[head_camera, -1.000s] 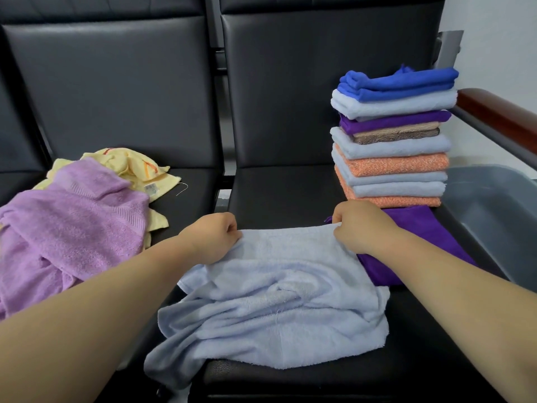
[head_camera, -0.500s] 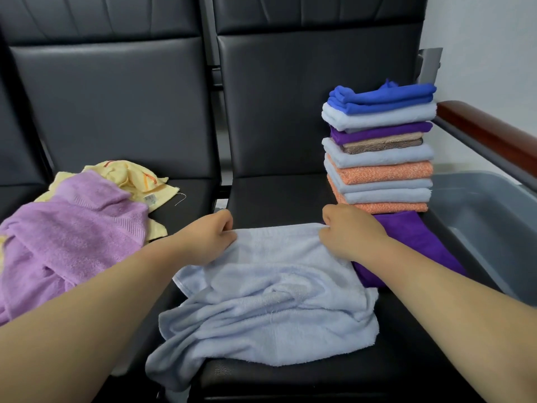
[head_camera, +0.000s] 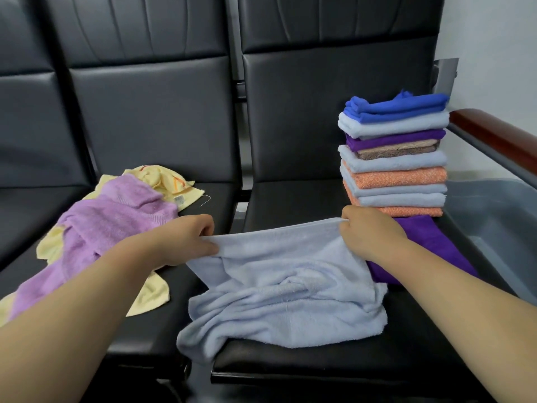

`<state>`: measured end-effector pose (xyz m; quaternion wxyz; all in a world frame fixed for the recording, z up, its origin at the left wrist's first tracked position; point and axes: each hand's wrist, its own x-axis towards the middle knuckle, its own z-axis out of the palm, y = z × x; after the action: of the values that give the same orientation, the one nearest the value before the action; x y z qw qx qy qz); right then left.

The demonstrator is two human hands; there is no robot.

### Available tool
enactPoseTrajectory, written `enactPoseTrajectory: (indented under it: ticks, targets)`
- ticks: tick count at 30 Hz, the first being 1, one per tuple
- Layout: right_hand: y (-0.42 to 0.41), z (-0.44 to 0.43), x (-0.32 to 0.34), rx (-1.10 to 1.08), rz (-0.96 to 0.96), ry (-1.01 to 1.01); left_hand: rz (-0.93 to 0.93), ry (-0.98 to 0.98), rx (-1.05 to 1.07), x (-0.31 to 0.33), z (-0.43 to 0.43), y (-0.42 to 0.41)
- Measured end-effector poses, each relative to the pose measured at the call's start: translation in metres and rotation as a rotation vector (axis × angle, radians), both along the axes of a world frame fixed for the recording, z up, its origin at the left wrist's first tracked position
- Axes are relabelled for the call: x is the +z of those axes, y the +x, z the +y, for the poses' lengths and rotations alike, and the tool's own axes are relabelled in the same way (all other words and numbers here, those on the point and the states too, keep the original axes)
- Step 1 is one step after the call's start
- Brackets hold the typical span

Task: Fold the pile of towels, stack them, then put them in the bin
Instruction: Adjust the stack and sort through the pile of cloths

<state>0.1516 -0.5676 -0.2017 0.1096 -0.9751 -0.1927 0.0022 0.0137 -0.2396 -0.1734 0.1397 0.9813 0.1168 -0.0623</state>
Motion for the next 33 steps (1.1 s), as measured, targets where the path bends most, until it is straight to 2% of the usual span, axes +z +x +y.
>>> enactPoseTrajectory:
  ticks: [7, 11, 15, 18, 21, 24, 29, 31, 33]
  targets:
    - [-0.006, -0.009, 0.001, -0.034, 0.04, 0.062, -0.117, -0.267, -0.036, 0.0, 0.008, -0.011]
    - [-0.007, -0.012, 0.003, -0.053, 0.06, 0.084, -0.097, -0.386, -0.032, 0.003, 0.007, -0.013]
    - [-0.007, -0.012, 0.003, -0.043, 0.064, 0.058, -0.075, -0.24, -0.006, 0.004, 0.013, -0.015]
    - [-0.006, -0.01, 0.003, -0.067, 0.112, 0.149, -0.115, -0.074, 0.044, 0.005, 0.017, -0.016]
    - [-0.004, -0.007, 0.001, -0.078, 0.169, 0.236, -0.154, 0.011, 0.118, 0.002, 0.021, -0.014]
    - [-0.003, -0.003, 0.0, -0.147, 0.281, 0.451, -0.089, 0.101, 0.182, -0.001, 0.024, -0.015]
    - [-0.01, 0.001, 0.014, -0.405, 0.743, 1.064, -0.031, 0.14, 0.319, 0.002, 0.02, -0.016]
    - [-0.012, 0.004, 0.018, -0.44, 0.816, 1.223, -0.055, 0.103, 0.396, -0.002, 0.019, -0.015]
    - [-0.015, 0.008, 0.02, -0.442, 0.847, 1.331, -0.128, -0.085, 0.521, -0.004, 0.015, -0.013]
